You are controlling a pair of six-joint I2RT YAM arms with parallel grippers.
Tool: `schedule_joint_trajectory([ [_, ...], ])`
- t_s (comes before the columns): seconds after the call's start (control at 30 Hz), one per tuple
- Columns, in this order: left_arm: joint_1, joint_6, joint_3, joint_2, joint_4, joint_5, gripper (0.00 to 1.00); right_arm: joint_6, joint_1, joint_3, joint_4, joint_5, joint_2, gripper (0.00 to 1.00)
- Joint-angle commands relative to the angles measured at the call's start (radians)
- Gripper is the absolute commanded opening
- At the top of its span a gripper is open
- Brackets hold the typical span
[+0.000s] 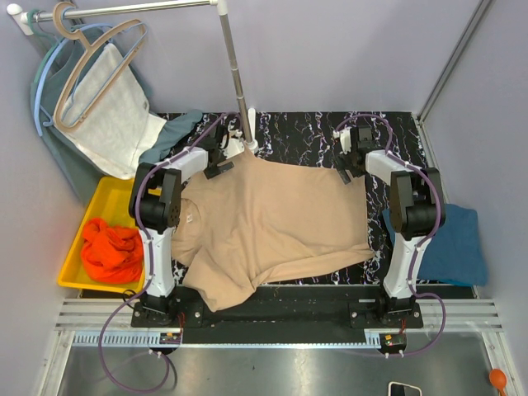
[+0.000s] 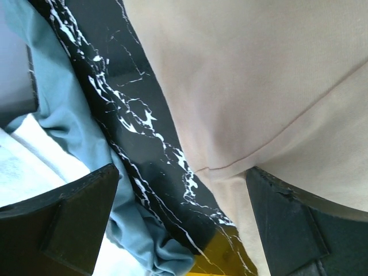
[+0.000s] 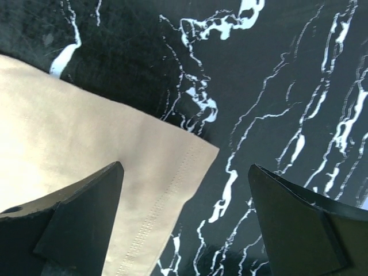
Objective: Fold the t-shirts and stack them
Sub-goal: Flatten the tshirt out
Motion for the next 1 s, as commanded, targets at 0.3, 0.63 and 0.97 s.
schedule_joint_trajectory([
  [0.3,-0.003,0.04,-0.144,-0.083,0.059,-0.089,0.99,-0.091,0.0,0.106,0.076,0.145,0.045,0.98],
  [0.63,-0.003,0.034,-0.273,-0.141,0.075,-0.119,0.99,-0.099,-0.001,0.109,0.097,0.159,0.066,0.98],
  [0.97,-0.003,0.005,-0.231,-0.149,0.061,-0.12,0.99,-0.057,0.006,0.095,0.088,0.083,0.035,0.98],
])
